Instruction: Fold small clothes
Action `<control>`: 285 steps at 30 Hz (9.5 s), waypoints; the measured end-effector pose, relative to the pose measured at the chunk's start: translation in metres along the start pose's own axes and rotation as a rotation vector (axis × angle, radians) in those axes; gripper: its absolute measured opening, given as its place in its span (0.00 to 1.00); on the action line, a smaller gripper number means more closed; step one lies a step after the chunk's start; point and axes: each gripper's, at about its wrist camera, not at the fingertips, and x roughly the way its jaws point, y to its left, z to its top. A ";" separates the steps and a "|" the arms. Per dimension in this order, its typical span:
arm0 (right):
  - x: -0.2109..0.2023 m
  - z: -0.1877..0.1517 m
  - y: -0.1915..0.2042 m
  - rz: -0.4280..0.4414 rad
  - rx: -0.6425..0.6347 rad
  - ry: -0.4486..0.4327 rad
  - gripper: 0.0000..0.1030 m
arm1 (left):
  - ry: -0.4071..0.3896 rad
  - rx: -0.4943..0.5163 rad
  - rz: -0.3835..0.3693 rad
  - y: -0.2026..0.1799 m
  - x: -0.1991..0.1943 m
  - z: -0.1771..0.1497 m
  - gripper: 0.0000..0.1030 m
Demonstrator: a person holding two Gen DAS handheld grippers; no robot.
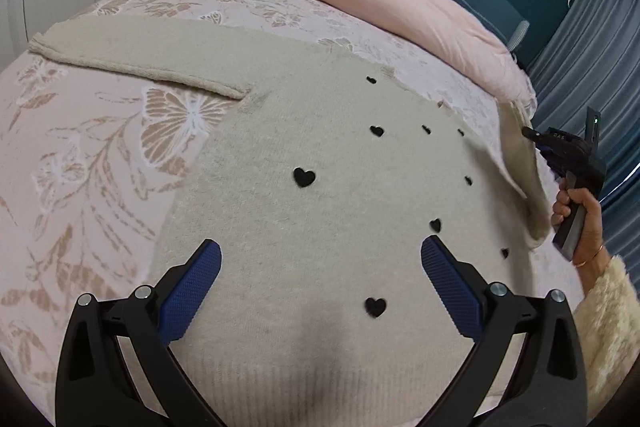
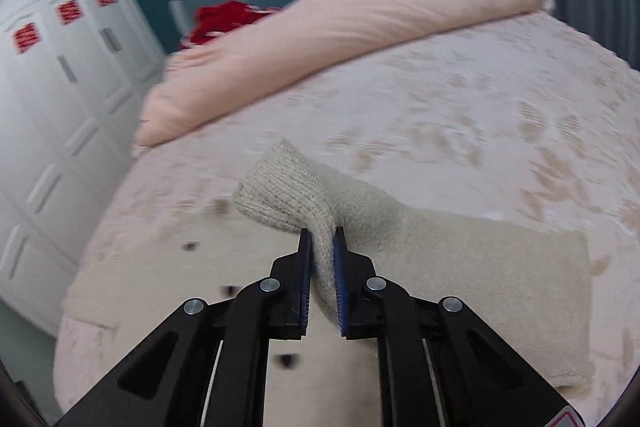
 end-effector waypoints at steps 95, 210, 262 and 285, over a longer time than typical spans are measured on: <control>-0.009 -0.210 0.018 -0.556 -0.038 0.068 0.60 | -0.303 -0.804 0.226 0.334 0.050 0.195 0.91; 0.008 -0.079 -0.099 -0.367 0.228 0.121 0.31 | -0.323 -0.291 0.044 0.031 0.203 0.096 0.11; -0.283 -0.284 0.004 -0.210 0.319 0.127 0.07 | 0.165 -0.130 -0.103 0.003 -0.064 -0.034 0.06; -0.322 -0.249 -0.002 -0.065 0.255 0.052 0.17 | 0.122 0.153 -0.064 -0.064 -0.120 -0.024 0.11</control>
